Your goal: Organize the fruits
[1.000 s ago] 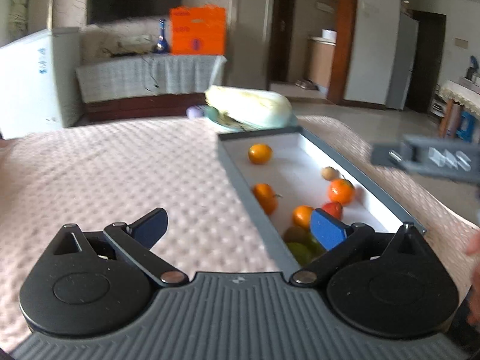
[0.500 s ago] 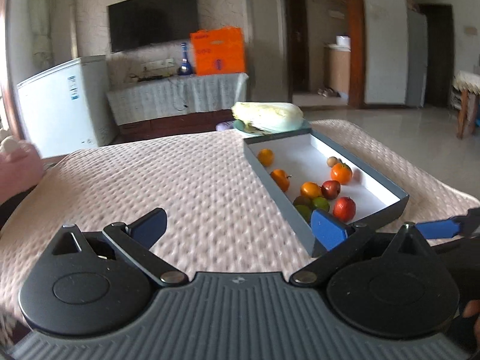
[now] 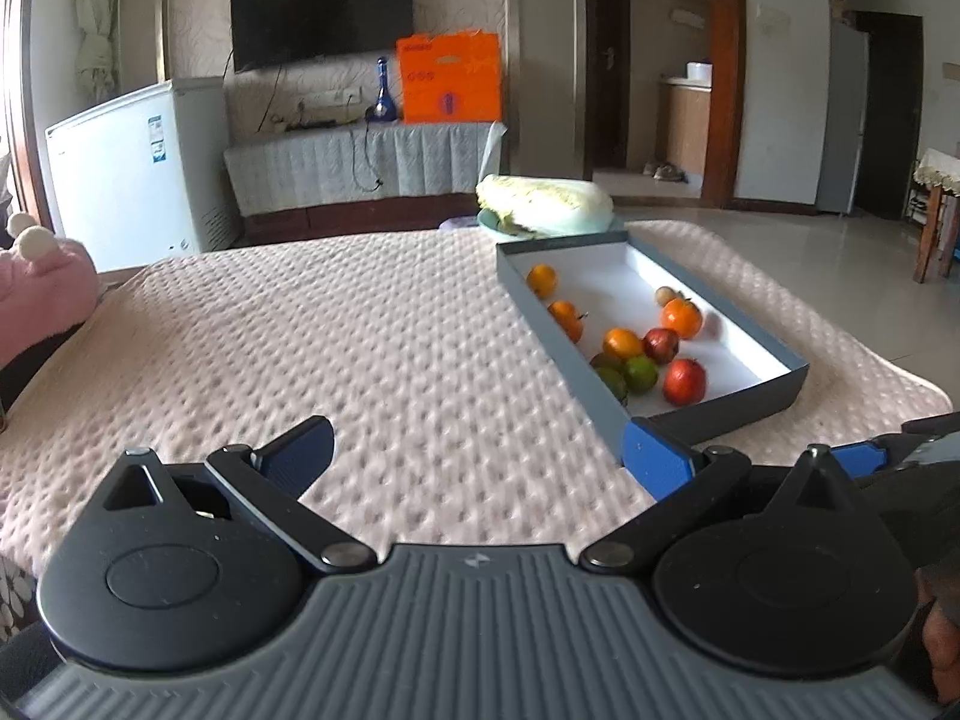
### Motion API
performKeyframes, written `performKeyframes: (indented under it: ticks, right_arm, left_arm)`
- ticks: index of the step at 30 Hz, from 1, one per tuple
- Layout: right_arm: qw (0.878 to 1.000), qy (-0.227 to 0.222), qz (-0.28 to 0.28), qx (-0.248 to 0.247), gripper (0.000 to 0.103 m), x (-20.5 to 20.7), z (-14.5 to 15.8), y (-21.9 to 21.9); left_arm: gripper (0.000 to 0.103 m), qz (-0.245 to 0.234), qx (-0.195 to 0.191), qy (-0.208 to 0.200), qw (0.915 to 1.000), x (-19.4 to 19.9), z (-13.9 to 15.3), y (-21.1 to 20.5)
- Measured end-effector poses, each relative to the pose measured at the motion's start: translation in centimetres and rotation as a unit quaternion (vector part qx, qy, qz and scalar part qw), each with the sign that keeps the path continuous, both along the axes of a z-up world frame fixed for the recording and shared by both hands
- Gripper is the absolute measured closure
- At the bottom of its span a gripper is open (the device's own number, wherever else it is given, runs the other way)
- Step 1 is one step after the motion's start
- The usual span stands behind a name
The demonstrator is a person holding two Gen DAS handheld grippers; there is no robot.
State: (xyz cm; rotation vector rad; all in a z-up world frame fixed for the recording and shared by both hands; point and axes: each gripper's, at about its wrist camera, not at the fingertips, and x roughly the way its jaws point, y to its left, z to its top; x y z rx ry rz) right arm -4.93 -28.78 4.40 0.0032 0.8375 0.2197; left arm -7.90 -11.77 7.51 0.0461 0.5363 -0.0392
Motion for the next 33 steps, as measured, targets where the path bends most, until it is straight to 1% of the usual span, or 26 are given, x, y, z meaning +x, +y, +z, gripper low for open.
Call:
performKeyframes:
  ticks: [8,10,13,17,20,23,30,33]
  right_arm:
    - [1.000,0.002,0.000,-0.003,0.020,0.1,-0.2,-0.2]
    - [1.000,0.002,-0.002,-0.010,0.021,0.0,-0.2,-0.1]
    - [1.000,0.002,-0.007,-0.015,0.020,0.0,-0.2,-0.2]
    - [1.000,0.001,-0.008,-0.014,0.020,0.0,-0.2,-0.6]
    - [1.000,-0.005,-0.026,-0.012,0.020,0.1,0.0,-1.3]
    - [0.999,0.003,-0.042,-0.003,0.020,0.3,-0.1,-2.1]
    - [0.999,0.013,-0.035,-0.016,0.020,0.2,-0.5,-2.3]
    - [0.999,0.012,-0.036,-0.014,0.021,0.2,-0.5,-2.4]
  left_arm:
    - [0.000,0.006,0.014,0.026,0.9995,0.7,-1.0,-0.2]
    - [0.000,0.005,0.015,0.027,0.9995,0.6,-1.2,-0.4]
    - [0.000,-0.004,0.011,0.032,0.9994,0.6,-1.3,-0.4]
    - [0.000,-0.017,0.017,0.042,0.9988,0.7,-1.3,-0.6]
    - [0.000,-0.021,0.021,0.048,0.9984,0.9,-1.5,-0.7]
    - [0.000,-0.022,0.022,0.053,0.9981,1.1,-1.6,-0.7]
    - [0.000,-0.029,0.020,0.057,0.9978,1.2,-1.6,-0.6]
    - [0.001,-0.021,0.010,0.044,0.9988,1.0,-1.4,-0.4]
